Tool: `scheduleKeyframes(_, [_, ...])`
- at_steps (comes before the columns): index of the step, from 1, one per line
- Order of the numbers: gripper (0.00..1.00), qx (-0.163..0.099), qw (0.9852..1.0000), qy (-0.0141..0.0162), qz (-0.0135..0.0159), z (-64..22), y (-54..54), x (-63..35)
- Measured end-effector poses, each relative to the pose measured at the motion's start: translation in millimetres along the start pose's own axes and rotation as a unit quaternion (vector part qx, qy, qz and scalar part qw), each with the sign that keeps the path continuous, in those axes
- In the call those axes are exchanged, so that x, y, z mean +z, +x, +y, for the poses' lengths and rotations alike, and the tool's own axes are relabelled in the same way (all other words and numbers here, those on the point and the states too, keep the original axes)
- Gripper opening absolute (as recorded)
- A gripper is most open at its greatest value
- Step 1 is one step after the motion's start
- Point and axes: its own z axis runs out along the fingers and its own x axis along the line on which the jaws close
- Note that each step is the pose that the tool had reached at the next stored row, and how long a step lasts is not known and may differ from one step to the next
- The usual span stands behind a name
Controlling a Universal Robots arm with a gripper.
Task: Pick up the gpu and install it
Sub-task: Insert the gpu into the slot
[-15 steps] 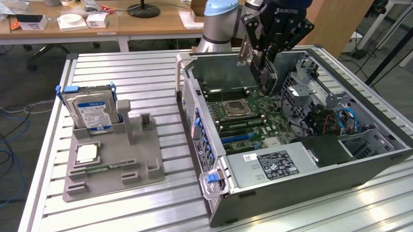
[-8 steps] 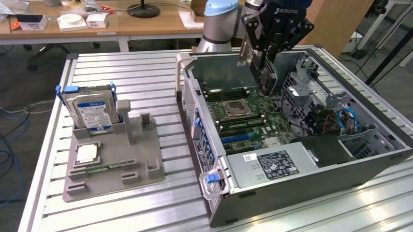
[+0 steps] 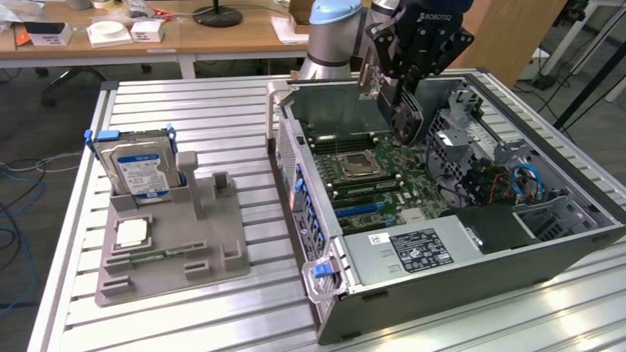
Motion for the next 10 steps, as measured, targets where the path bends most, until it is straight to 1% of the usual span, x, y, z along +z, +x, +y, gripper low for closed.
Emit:
scheduleKeyframes(5, [0.26, -0.027, 0.9996, 0.0001, 0.0008, 0.0, 0.0, 0.1])
scheduleKeyframes(10, [0.26, -0.051, 0.9987, 0.0003, 0.0016, 0.0, 0.0, 0.2])
